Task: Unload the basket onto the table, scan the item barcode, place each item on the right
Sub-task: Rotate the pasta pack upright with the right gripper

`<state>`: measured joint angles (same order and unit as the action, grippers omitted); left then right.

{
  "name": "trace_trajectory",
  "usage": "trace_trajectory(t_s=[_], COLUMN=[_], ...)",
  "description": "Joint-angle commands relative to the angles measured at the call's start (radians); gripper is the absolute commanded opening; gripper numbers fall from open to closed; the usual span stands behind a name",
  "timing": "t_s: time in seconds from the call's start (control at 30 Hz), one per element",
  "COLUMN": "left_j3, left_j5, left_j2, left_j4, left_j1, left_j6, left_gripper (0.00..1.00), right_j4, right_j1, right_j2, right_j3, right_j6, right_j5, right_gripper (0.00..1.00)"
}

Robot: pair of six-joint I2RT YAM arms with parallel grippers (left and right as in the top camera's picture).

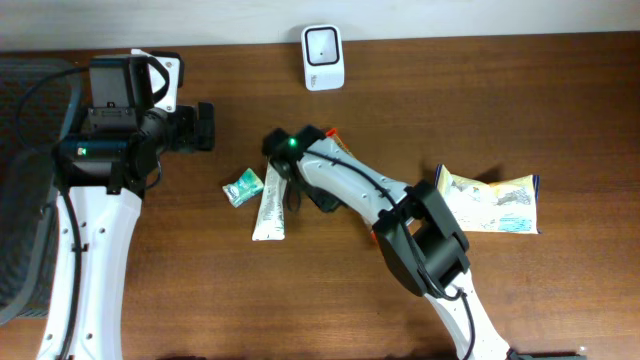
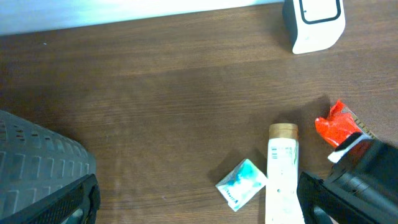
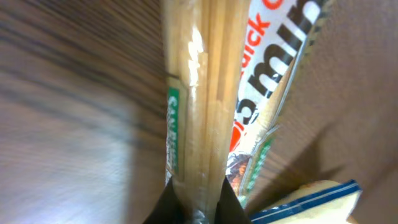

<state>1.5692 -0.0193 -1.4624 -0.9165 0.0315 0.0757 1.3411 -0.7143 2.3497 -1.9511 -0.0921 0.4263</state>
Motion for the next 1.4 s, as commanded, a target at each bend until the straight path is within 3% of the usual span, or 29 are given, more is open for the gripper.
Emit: trace_trajectory(t_s=[0.0,0.13,0.33,0.37,0.4,0.43,0.47,0.53,0.57,0.6,0.67,0.73,0.77,0.83,0.93,1.03,1.1,1.13,1.23,1.37], left_j3=[0.004,0.004,0.004,0.004,0.004,0.004,0.004,0.004,0.004,0.004,0.004,0.004,0.004,0.004,0.004,0.004,0.004,0.004,0.004,0.004], left_j5=[-0.003,-0.004,-0.004,-0.003,-0.003,-0.004,-0.003,-0.003,-0.004,-0.004,-0.003,-0.004,-0.004,-0.004,-0.003,-0.003,-0.004,-0.004,-0.003,-0.004], left_j2=[0.004,0.004,0.004,0.004,0.004,0.004,0.004,0.004,0.004,0.004,0.004,0.004,0.004,0.004,0.004,0.004,0.004,0.004,0.004,0.004], left_j4=[0.002,0.002,0.002,0.002,0.002,0.002,0.002,0.002,0.002,0.002,0.002,0.002,0.002,0.002,0.002,0.002,0.002,0.002,0.002,0.002], left_j1=[-0.002,-0.002,-0.002,-0.002,-0.002,-0.002,-0.002,-0.002,-0.002,-0.002,-0.002,-0.002,-0.002,-0.002,-0.002,-0.002,-0.002,-0.002,-0.002,-0.002], left_j6=[0.005,0.005,0.005,0.005,0.005,0.005,0.005,0.005,0.005,0.005,0.005,0.005,0.005,0.005,0.005,0.005,0.005,0.005,0.005,0.005], left_gripper=[0.99,0.99,0.99,0.99,0.99,0.99,0.99,0.99,0.99,0.99,0.99,0.99,0.99,0.99,0.99,0.99,0.99,0.99,0.99,0.99], right_j4=[0.12,0.156,-0.037,-0.066,-0.092,-0.109,-0.138,-0.149,-0.149,-0.153,-0.153,-0.151,-0.136,-0.084,-0.055,-0.063,-0.066,-0.091,-0.156,-0.163], right_j1=[0.046,0.266,0.31,0.31,0.311,0.31,0.308,0.31,0.31,0.311,0.314,0.323,0.325,0.329,0.364,0.39,0.382,0.373,0.362,0.362], right_j2=[-0.049,-0.034,-0.018,-0.018,-0.018,-0.018,-0.018,-0.018,-0.018,-0.018,-0.018,-0.019,-0.024,-0.046,-0.048,-0.037,-0.036,-0.035,-0.035,-0.035], right_j3=[-0.215,-0.246,-0.004,0.032,0.059,0.074,0.103,0.124,0.124,0.124,0.124,0.119,0.103,0.029,-0.029,-0.029,-0.015,0.019,0.143,0.171], right_j6=[0.122,0.236,0.253,0.253,0.251,0.248,0.232,0.215,0.215,0.215,0.214,0.208,0.208,0.208,0.219,0.211,0.212,0.212,0.212,0.216], right_j5=[-0.422,-0.811,-0.808,-0.807,-0.793,-0.776,-0.748,-0.708,-0.702,-0.701,-0.672,-0.669,-0.684,-0.726,-0.991,-1.007,-0.945,-0.941,-0.942,-0.937], right_gripper=[0.04,0.04,0.04,0.09,0.47,0.62,0.67,0.62,0.54,0.39,0.27,0.06,0.04,0.04,0.04,0.06,0.32,0.36,0.4,0.42])
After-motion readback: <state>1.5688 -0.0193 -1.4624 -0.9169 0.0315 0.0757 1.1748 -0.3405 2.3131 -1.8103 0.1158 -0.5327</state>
